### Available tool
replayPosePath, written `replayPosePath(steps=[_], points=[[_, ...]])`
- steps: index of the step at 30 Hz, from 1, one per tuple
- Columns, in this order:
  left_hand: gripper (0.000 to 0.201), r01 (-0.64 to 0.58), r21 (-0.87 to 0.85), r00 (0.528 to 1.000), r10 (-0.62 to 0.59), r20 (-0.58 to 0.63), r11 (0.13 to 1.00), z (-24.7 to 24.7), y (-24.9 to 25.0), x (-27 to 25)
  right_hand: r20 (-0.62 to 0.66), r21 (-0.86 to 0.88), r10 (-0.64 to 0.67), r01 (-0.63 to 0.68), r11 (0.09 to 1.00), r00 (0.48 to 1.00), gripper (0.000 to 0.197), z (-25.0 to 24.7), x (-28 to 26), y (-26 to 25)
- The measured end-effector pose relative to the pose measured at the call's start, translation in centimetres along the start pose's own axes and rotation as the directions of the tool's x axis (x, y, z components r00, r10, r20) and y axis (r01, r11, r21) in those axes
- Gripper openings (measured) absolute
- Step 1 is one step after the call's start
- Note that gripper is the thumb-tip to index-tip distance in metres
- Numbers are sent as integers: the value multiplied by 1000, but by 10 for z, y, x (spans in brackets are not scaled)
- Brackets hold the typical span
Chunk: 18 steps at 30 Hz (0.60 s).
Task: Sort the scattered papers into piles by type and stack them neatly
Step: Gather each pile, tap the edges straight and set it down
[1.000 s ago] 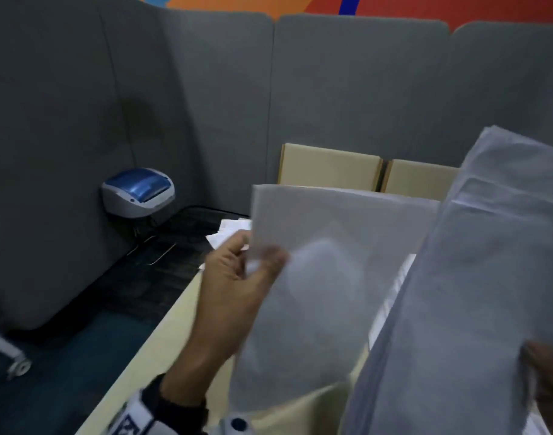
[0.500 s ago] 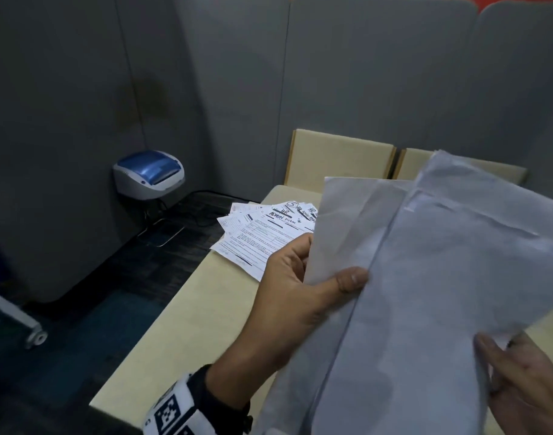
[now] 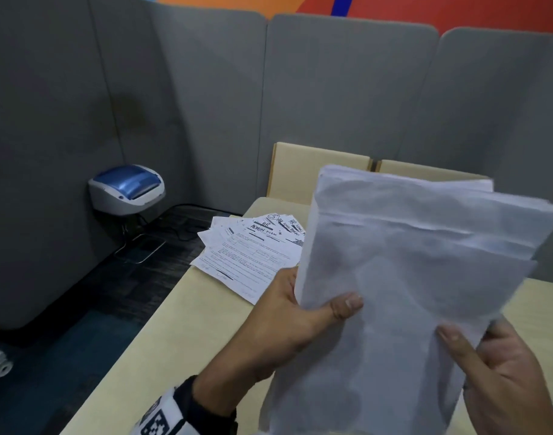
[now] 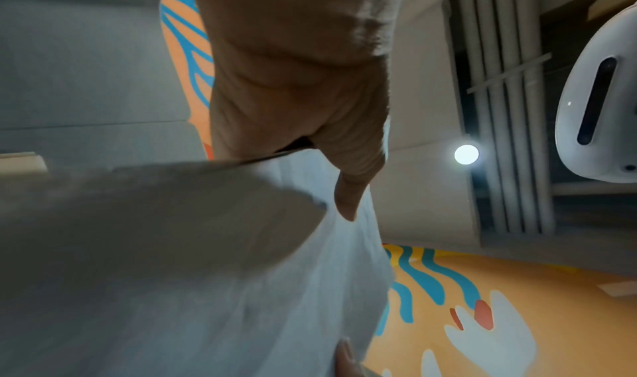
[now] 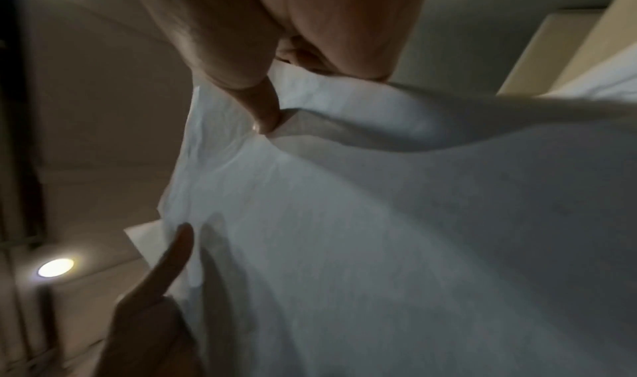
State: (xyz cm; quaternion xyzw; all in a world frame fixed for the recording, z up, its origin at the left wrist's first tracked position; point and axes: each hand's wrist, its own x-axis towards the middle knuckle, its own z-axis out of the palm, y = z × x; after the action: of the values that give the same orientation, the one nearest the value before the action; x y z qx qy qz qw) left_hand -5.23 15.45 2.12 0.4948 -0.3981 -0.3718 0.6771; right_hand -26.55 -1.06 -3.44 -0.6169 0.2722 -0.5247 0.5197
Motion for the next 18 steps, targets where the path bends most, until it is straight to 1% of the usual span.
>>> replayPosePath(steps=[1, 2, 3, 4, 5, 6, 9, 11, 12, 15, 18], points=[[22, -38, -1, 999, 38, -18, 999, -1, 3, 1, -21, -10, -58, 58, 998, 998, 32, -2, 1, -6], [25, -72, -1, 997, 72, -40, 997, -2, 4, 3, -52, -1, -96, 96, 995, 994, 31, -6, 3, -9], [27, -95, -5, 994, 94, -58, 995, -3, 4, 4, -67, -12, -127, 126, 992, 990, 36, -7, 3, -14], [28, -107, -3, 992, 106, -65, 994, -4, 2, 5, -83, -19, -154, 153, 988, 984, 33, -7, 2, -17], [28, -111, 2, 992, 111, -59, 994, -5, 0, 5, -112, -21, -175, 173, 985, 978, 24, -6, 1, -20], [27, -107, 16, 993, 108, -46, 994, -5, -4, 4, -121, -2, -194, 195, 981, 973, 24, -5, 0, -20], [24, -103, 39, 994, 104, -32, 994, -2, -12, 1, -81, 23, -151, 153, 988, 985, 37, 3, -5, -27], [27, -117, 35, 991, 119, -67, 992, 0, -14, 0, -40, -45, -136, 134, 990, 990, 48, 5, -8, -28], [30, -124, 34, 989, 126, -80, 992, -1, -15, 0, -40, -98, -136, 131, 986, 990, 53, 5, -9, -26], [34, -137, 22, 984, 138, -109, 990, -4, -14, 1, -35, -204, -182, 172, 964, 983, 56, 6, -13, -27], [36, -166, 32, 973, 169, -158, 986, -4, -14, 1, -45, -200, -234, 220, 955, 971, 62, 12, -19, -33]])
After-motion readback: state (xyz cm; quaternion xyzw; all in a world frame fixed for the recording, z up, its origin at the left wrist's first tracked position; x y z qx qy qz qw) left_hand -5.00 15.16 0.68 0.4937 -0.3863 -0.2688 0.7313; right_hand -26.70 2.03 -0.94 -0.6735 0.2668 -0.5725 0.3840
